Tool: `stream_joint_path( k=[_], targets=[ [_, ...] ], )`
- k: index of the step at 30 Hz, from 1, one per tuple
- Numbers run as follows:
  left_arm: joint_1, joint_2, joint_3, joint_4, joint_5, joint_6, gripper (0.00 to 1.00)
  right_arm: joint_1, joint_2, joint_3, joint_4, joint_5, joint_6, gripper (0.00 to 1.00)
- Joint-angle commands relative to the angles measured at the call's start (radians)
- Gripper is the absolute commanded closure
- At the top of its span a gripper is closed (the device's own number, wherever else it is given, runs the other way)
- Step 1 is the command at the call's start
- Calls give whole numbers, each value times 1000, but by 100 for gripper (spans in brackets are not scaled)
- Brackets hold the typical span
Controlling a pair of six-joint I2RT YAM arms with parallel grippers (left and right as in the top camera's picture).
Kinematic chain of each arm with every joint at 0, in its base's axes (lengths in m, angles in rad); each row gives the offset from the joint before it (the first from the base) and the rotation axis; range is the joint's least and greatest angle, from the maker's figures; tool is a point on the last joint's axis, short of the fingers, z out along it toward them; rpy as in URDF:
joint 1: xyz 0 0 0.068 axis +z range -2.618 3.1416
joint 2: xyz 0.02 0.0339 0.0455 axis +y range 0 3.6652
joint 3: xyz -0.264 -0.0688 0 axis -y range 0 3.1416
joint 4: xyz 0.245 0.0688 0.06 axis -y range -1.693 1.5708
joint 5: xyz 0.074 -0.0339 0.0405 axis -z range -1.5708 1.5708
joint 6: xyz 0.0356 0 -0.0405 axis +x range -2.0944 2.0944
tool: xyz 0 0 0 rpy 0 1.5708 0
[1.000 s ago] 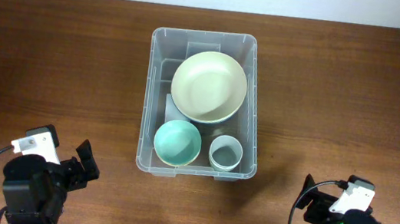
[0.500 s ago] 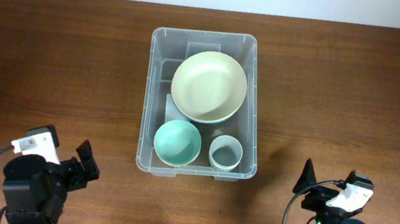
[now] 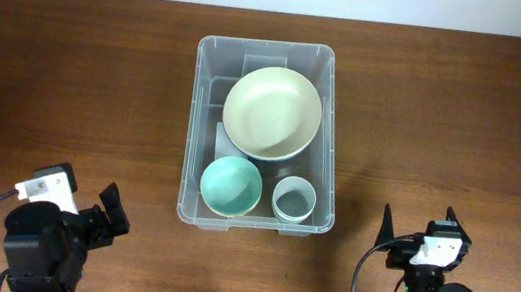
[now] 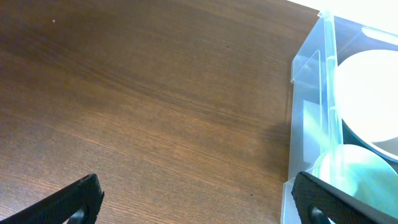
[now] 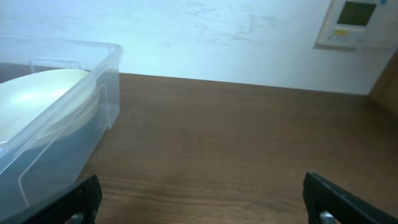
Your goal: Pack container
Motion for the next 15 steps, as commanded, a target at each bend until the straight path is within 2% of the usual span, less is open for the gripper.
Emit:
stream_joint_path(
  k=[1,6,9,15],
  targets=[
    [2,-5,-6,2,11,20,1,5,-11,-11,18,-50,-53,1],
    [2,-5,-6,2,11,20,0,5,-11,-13,103,-74,-158,1],
    [2,-5,-6,2,11,20,1,5,-11,-21,32,-74,-118,1],
    [2,-5,-6,2,11,20,1,5,-11,-25,45,-70,-86,1]
  ],
)
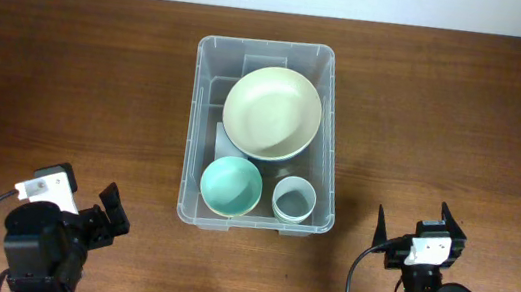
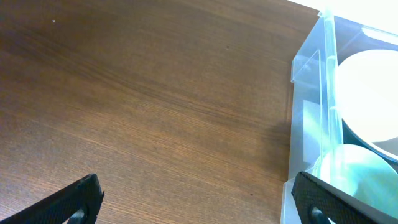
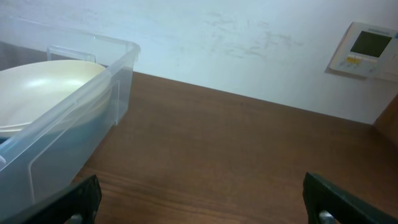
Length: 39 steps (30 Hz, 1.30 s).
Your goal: Pack container
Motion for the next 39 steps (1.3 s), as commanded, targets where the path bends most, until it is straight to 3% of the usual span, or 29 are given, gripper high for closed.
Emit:
stream_joint_path(
  k=[1,9,14,39],
  targets=[
    [2,-5,-6,2,11,20,1,5,-10,-12,21,-12,18,1],
    [2,-5,-6,2,11,20,1,5,-10,-32,148,46,39,1],
    [2,-5,-6,2,11,20,1,5,-10,-32,40,52,100,1],
    [2,-5,-6,2,11,20,1,5,-9,-32,43,67,101,1]
  ],
)
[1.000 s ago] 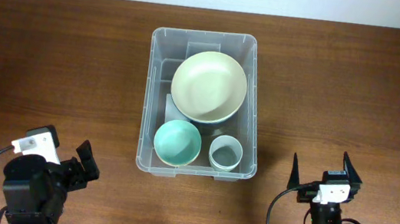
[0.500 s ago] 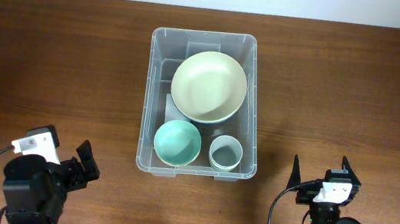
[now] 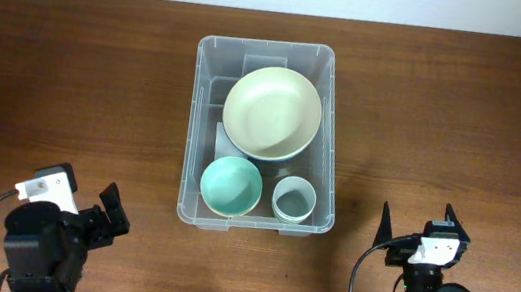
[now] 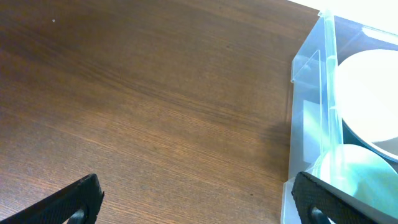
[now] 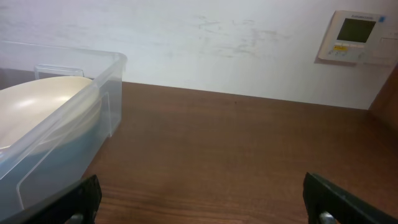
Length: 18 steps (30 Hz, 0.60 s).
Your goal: Pack container
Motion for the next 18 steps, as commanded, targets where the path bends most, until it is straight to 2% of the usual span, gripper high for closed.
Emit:
stream_joint_path(
  k=[1,18],
  targets=[
    [2,-5,-5,2,11,20,1,5,-8,-6,-6,20,5,1],
    [1,-6,-20,-17,23,20,0,5,-8,-6,-6,20,5,1]
  ],
)
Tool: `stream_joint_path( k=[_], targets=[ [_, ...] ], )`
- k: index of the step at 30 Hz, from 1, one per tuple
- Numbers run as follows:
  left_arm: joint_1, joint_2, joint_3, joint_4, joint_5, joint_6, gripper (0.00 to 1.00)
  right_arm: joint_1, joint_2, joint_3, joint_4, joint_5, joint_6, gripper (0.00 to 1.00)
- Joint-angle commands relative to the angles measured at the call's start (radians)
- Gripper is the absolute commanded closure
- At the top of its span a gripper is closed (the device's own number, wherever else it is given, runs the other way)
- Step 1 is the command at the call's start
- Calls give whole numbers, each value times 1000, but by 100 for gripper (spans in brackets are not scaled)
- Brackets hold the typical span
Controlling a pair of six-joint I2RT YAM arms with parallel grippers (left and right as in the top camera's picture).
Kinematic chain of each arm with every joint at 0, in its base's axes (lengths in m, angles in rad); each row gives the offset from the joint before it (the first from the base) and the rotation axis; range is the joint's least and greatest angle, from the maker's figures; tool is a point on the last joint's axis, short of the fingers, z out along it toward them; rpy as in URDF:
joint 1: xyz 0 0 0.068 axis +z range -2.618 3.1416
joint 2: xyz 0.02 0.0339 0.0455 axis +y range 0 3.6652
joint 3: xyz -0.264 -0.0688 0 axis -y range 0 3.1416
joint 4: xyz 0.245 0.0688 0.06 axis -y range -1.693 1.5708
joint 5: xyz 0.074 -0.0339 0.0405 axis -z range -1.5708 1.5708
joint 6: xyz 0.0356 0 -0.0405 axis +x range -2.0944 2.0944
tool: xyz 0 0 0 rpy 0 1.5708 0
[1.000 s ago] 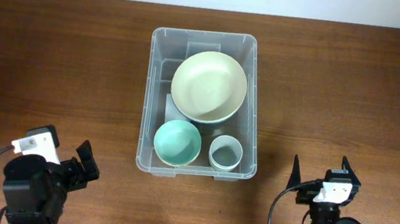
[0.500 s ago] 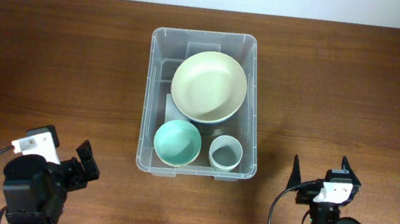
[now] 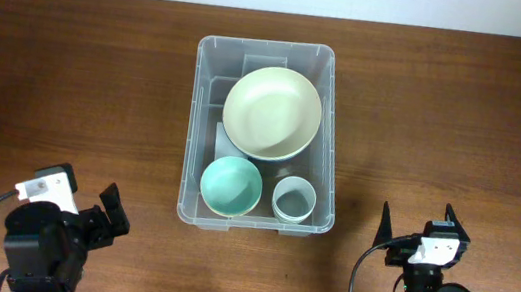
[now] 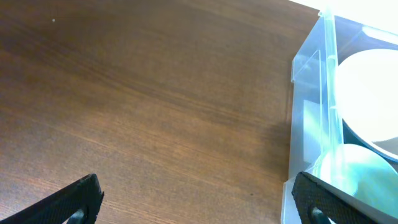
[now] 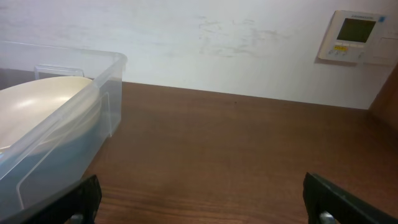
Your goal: Pack container
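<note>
A clear plastic container (image 3: 193, 137) stands mid-table. Inside it lie a large cream bowl (image 3: 272, 113), a small teal bowl (image 3: 230, 184) and a pale grey cup (image 3: 294, 199). My left gripper (image 3: 90, 212) rests at the near left, open and empty, its fingertips (image 4: 81, 198) wide apart over bare wood, with the container wall (image 4: 309, 106) at the right of its view. At the near right my right gripper (image 3: 418, 227) is open too, holding nothing; its wrist view shows the container (image 5: 68, 130) and cream bowl (image 5: 37, 106) on the left.
Brown wooden table (image 3: 67, 80) runs all round the container. A white wall (image 5: 205, 43) with a thermostat panel (image 5: 356, 36) stands behind the table's far edge.
The container held the two bowls and the cup at every moment and the left arm stayed put. The right gripper sat slightly further left and turned at 1.9 s ago, then was back near its first pose 0.6 s ago, where it remains.
</note>
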Motion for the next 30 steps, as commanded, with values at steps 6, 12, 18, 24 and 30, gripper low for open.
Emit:
stream_joint_path(
  k=[6,12,18,24,30],
  targets=[
    [-56,-59,-130,90,13,79,0,5,-8,-6,-6,20,5,1],
    [-127,-194,-370,466,19,177,0,5,-8,-6,-6,20,5,1],
    [-139,-332,-614,800,107,257,0,5,-8,-6,-6,20,5,1],
    [-142,-389,-715,953,202,406,0,5,-8,-6,-6,20,5,1],
    [-158,-415,-715,897,173,484,1,5,-8,-6,-6,20,5,1]
  ],
)
